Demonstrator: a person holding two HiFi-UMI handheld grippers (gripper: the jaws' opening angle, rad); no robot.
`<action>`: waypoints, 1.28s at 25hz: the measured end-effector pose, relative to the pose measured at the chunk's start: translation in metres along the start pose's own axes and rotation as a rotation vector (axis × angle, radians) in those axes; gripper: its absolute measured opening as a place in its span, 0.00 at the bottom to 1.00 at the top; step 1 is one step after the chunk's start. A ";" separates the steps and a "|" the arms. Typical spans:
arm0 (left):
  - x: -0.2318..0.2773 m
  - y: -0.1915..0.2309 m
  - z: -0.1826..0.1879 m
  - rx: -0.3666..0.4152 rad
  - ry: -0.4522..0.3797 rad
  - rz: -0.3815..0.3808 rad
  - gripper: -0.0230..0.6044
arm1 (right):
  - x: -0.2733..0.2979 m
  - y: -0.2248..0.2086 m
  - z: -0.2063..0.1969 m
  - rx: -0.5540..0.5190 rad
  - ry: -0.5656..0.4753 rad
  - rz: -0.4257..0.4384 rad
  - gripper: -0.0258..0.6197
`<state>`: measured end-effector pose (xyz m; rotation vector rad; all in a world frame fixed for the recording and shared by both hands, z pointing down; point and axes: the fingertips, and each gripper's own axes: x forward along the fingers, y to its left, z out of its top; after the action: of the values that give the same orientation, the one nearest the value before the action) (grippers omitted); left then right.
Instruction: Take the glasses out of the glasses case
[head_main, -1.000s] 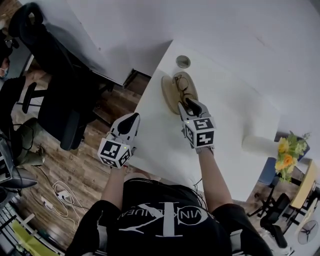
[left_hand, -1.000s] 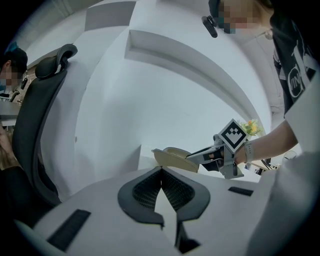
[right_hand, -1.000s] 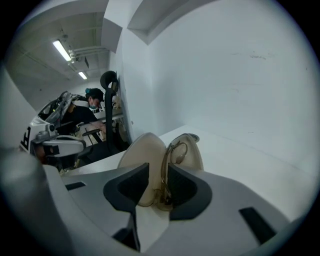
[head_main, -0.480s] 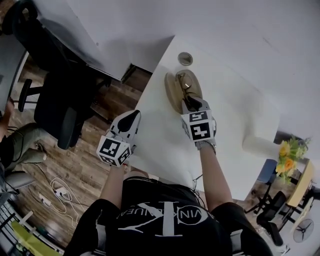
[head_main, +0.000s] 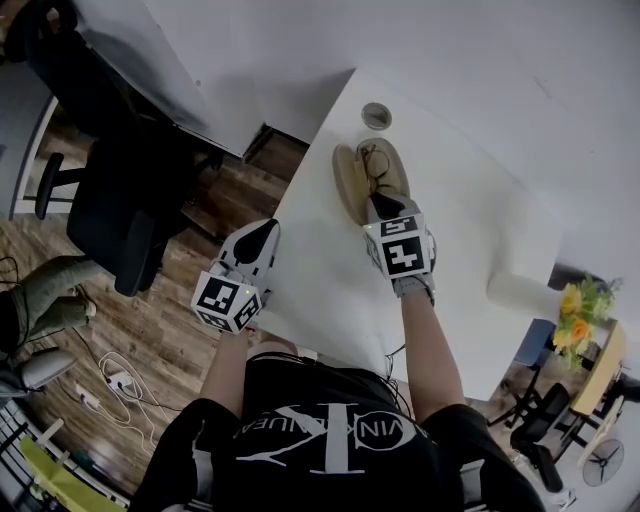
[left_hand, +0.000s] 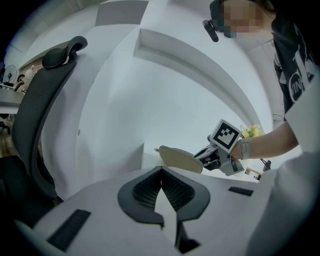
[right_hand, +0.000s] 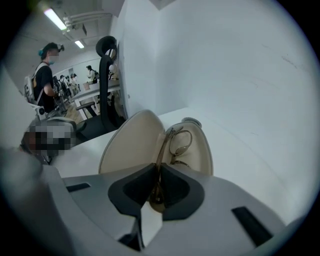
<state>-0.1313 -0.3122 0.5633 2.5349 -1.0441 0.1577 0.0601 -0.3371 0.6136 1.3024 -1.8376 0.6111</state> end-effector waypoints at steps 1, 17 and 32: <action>-0.001 0.000 0.000 0.000 -0.001 0.000 0.06 | 0.000 -0.002 0.000 0.020 -0.009 0.004 0.11; -0.025 -0.007 0.013 0.024 -0.030 0.029 0.06 | -0.030 0.021 0.035 0.100 -0.218 0.121 0.11; -0.041 -0.031 0.024 0.048 -0.058 0.044 0.06 | -0.081 0.019 0.048 0.094 -0.373 0.132 0.11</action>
<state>-0.1395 -0.2751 0.5212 2.5742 -1.1320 0.1240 0.0406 -0.3211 0.5210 1.4390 -2.2350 0.5564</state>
